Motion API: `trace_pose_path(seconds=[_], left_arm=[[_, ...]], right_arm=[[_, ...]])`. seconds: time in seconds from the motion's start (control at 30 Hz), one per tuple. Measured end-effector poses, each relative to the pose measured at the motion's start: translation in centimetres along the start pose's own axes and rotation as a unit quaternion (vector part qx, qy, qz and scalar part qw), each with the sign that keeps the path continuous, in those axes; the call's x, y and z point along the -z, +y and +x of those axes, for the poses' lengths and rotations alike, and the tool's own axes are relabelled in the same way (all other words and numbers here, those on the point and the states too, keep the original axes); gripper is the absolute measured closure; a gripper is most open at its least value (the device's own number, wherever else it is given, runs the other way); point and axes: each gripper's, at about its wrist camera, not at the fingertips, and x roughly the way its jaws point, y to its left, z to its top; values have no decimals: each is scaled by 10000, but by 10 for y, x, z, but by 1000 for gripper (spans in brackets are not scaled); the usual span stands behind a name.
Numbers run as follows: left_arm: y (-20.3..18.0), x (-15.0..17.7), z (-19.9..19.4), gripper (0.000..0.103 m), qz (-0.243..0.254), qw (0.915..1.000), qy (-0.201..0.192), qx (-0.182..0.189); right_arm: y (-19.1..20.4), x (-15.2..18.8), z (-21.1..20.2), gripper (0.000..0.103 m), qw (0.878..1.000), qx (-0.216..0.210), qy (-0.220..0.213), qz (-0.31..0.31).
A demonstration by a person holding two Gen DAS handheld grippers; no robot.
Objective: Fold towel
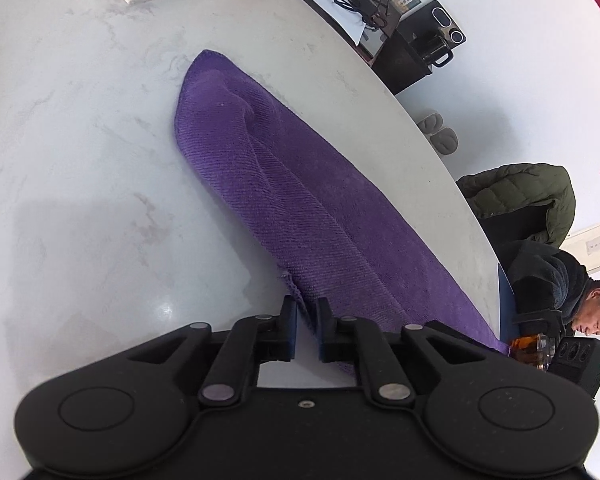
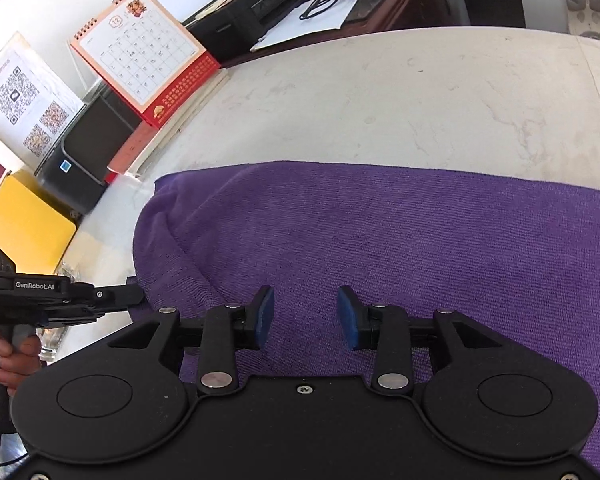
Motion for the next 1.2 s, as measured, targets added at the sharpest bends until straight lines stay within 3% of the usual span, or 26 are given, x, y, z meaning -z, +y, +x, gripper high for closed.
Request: trace_pose_path(seconds=[0.27,0.6,0.87,1.2], left_arm=[[4,1,-5,100,87,9997,-129,-197],[15,5,-61,101,11,9959,-865,-258],[55,27,-127,101,-500,9861,-1449,-646],[100,75,-157,100,-1137,9745,-1556,-1150]], right_arm=[[7,0,1,68,9998,93,31,-186],[17,2,3,68,9982,293,63,-512],[23,3,3,68,9968,412,92,-686],[31,2,5,68,9940,568,160,-922]])
